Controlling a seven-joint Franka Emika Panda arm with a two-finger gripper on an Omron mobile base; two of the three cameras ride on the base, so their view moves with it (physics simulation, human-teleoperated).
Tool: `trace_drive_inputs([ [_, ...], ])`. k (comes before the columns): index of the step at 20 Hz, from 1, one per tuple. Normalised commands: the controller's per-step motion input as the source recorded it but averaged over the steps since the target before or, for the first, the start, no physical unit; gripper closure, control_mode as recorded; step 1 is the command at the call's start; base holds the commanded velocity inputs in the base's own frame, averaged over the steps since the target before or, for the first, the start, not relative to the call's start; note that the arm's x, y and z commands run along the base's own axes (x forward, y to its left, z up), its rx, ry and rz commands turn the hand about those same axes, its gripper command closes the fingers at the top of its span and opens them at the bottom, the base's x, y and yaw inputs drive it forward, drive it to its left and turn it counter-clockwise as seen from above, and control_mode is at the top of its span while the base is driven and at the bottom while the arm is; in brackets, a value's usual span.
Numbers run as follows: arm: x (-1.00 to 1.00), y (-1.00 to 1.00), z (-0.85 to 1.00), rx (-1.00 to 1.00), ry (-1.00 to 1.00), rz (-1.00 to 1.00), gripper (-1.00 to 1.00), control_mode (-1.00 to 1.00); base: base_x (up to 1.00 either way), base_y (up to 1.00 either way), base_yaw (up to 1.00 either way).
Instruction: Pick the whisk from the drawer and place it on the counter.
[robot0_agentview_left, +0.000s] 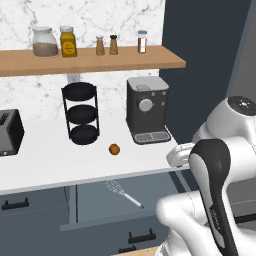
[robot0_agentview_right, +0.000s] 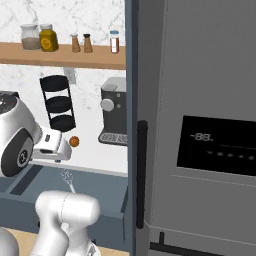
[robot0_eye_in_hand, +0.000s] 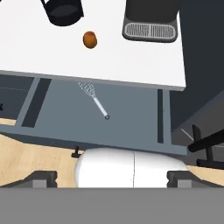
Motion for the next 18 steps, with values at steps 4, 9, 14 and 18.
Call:
trace_drive_inputs([
  [4, -0.37, 0.13, -0.02, 0.0, 0.0, 0.03, -1.0, 1.0, -0.17, 0.2, 0.03],
  [9, 0.0, 0.0, 0.0, 0.0, 0.0, 0.0, -1.0, 1.0, -0.62, 1.0, 0.14],
  [14, 0.0, 0.0, 0.0, 0.0, 0.0, 0.0, -1.0, 1.0, -0.37, 1.0, 0.04],
  [18, 0.0, 0.0, 0.0, 0.0, 0.0, 0.0, -1.0, 1.0, -0.01, 1.0, -0.15],
])
